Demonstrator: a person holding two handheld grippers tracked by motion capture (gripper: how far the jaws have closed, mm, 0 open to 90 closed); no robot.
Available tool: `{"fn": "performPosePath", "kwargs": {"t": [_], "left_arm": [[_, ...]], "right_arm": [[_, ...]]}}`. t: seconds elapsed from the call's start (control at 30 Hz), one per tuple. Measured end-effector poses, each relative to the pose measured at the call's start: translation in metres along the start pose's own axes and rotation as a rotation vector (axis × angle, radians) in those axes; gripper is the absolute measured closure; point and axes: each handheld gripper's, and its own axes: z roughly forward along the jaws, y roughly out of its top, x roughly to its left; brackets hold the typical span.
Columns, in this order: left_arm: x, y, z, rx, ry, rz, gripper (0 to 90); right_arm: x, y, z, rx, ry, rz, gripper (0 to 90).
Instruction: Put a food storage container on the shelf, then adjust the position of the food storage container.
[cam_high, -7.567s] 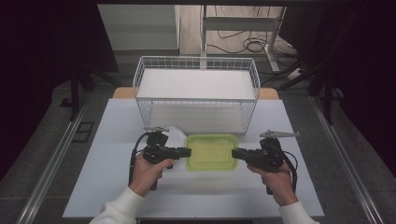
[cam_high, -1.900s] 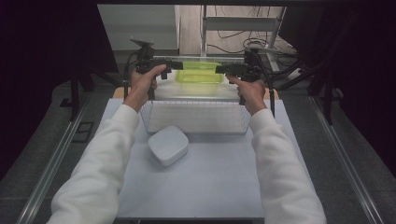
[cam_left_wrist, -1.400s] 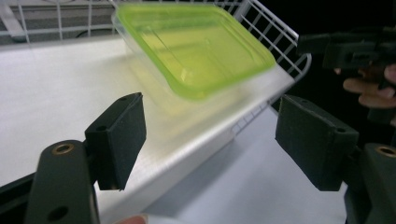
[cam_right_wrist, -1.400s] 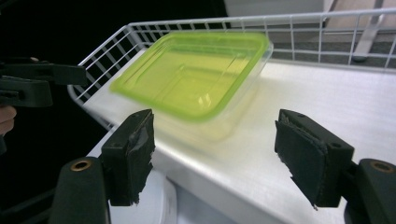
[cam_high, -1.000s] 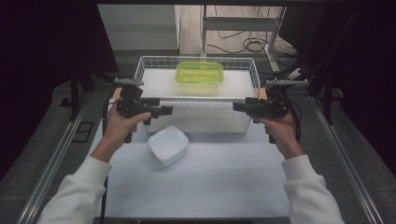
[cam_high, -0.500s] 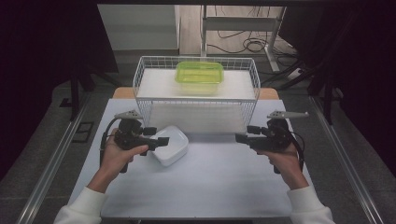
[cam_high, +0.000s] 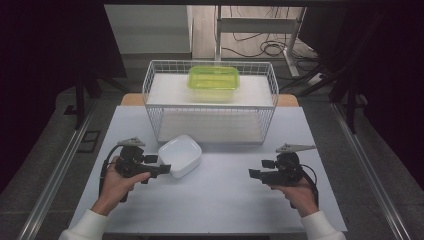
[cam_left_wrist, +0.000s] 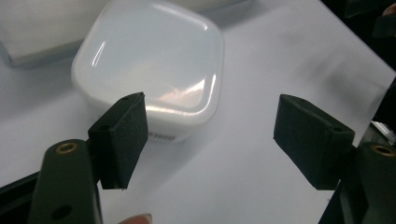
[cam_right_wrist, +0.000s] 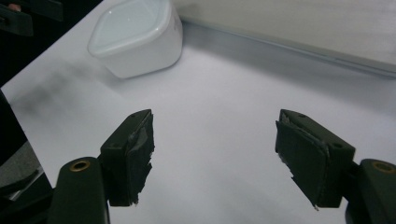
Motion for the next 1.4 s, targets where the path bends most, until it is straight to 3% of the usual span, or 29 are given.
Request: {"fn": "performPosePath", "kwargs": {"t": [0.4, 1.4], "left_arm": [[0.002, -0.009, 0.005, 0.035, 0.034, -0.013, 25.3], [0.005, -0.002, 0.009, 0.029, 0.069, -0.012, 28.0]], "right_arm": [[-0.005, -0.002, 0.008, 0.015, 0.000, -0.002, 28.1], [-0.011, -0.005, 0.003, 0.004, -0.012, 0.027, 28.7]]}}
